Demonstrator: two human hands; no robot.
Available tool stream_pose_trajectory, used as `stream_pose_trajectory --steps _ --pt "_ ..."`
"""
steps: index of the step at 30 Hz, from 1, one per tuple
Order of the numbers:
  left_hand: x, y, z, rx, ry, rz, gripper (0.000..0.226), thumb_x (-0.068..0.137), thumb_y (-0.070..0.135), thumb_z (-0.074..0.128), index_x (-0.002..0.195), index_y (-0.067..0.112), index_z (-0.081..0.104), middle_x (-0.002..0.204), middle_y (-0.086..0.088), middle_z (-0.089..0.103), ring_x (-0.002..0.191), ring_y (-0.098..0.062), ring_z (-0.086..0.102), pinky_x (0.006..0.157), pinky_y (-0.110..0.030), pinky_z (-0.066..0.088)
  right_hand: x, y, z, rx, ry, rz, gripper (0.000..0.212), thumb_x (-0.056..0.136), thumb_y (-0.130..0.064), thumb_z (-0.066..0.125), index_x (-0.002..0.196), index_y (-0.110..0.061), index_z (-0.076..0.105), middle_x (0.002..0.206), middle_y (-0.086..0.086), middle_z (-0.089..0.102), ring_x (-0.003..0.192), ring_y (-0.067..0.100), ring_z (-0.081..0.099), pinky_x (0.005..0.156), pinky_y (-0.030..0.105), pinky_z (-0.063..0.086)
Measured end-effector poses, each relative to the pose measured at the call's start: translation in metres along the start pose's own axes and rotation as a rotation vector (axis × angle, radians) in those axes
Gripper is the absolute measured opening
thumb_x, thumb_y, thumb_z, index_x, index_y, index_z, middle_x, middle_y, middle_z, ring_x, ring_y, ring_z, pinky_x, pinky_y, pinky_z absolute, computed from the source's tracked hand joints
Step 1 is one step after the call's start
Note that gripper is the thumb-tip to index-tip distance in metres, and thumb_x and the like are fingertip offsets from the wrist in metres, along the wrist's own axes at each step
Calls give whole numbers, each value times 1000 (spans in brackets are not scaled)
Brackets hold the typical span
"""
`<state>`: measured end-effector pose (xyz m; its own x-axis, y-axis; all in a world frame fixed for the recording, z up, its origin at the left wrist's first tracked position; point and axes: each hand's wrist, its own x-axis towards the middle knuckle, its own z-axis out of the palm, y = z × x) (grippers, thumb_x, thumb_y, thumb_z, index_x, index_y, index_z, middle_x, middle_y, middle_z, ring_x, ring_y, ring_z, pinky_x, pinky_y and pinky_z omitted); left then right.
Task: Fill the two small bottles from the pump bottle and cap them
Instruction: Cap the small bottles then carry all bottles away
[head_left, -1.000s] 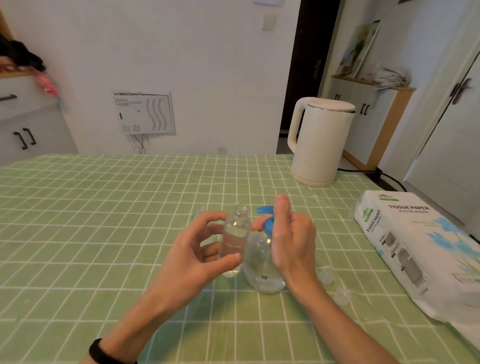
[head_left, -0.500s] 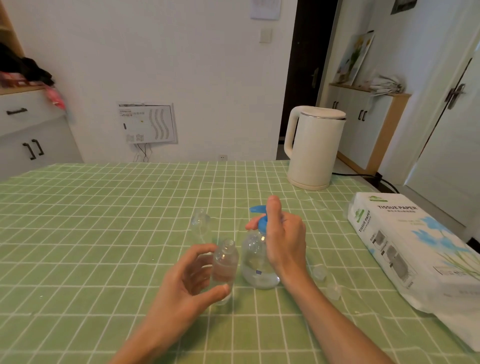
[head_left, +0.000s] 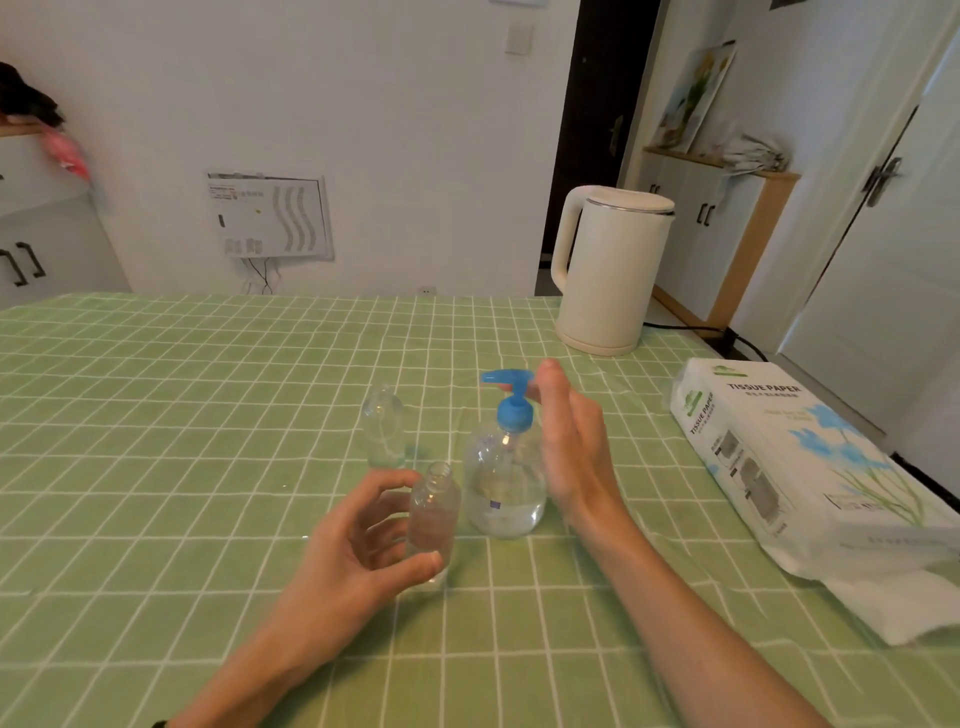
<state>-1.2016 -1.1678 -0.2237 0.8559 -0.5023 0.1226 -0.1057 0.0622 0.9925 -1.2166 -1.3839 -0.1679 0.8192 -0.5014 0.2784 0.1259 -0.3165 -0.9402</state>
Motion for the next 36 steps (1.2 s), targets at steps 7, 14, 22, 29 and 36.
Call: stream_pose_trajectory --steps 7,14,22,29,36 --pt "3 -5 1 0 7 1 59 61 21 93 113 35 70 117 -10 76 107 -34 76 103 -46 59 -31 11 -103 -596 8 31 16 93 -43 74 107 -37 69 102 -26 70 90 -7 66 69 15 46" --pt "1 -4 3 13 22 -9 60 61 19 93 115 31 70 117 -15 75 110 -40 74 109 -58 53 -63 28 -126 -871 -234 199 34 89 -43 80 117 -40 61 107 -27 62 88 -4 64 80 21 53" --pt "-1 -2 5 25 17 -15 56 67 4 86 115 27 70 116 -16 76 108 -38 75 109 -60 52 -63 31 -115 -964 -204 151 26 91 -39 79 112 -39 63 95 -21 63 80 -3 62 71 21 52" --pt "2 -4 3 43 23 -18 60 62 23 93 116 34 70 121 -13 75 112 -37 74 110 -61 50 -65 14 -102 -739 -166 89 25 84 -40 84 94 -41 61 85 -19 71 84 -9 65 66 11 49" --pt "1 -5 2 89 15 4 60 65 26 91 120 37 68 121 -7 76 112 -28 75 110 -58 51 -61 -24 -42 -230 -228 -64 24 85 -30 85 90 -32 62 96 -12 74 89 9 76 80 29 63"
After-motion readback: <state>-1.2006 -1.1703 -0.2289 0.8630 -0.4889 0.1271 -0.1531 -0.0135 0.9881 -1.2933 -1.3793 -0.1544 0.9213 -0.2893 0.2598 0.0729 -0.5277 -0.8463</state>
